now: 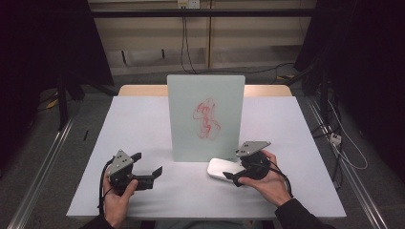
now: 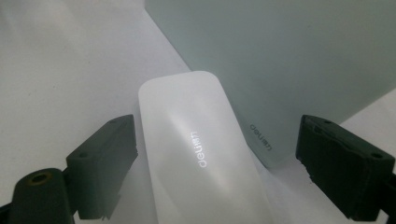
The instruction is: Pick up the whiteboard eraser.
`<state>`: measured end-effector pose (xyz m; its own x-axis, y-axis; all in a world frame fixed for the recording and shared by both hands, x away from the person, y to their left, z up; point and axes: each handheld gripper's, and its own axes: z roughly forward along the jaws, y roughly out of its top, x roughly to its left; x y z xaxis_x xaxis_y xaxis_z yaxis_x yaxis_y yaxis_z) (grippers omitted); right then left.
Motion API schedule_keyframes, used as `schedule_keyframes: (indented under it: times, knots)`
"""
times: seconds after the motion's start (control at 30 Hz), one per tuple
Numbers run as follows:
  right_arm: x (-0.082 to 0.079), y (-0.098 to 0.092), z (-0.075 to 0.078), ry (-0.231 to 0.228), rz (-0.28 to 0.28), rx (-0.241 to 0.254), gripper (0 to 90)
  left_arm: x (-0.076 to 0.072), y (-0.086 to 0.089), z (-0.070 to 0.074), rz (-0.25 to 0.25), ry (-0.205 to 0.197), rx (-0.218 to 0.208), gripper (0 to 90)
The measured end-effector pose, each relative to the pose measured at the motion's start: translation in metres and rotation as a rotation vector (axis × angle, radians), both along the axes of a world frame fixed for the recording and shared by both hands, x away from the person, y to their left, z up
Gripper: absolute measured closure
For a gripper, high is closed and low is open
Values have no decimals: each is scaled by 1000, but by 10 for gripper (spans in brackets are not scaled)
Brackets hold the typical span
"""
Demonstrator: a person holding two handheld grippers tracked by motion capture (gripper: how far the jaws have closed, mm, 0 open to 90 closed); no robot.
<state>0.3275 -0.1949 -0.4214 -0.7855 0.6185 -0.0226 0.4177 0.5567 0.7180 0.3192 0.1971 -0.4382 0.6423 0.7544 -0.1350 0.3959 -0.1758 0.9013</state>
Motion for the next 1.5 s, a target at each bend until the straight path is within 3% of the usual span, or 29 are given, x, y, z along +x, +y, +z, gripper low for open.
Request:
schedule_keyframes:
  times: [0.33,0.63,0.87,1.5]
  knots:
    - [7,8,-8,67,75,-53,196,0,-1,0,-2,-1,5,43]
    - [12,13,-13,90,133,-107,250,0,0,0,-7,-1,12,43]
    - [19,10,-19,127,153,-104,264,0,0,0,-8,-1,9,43]
    - [20,11,-18,111,227,-151,310,0,0,0,-8,0,13,43]
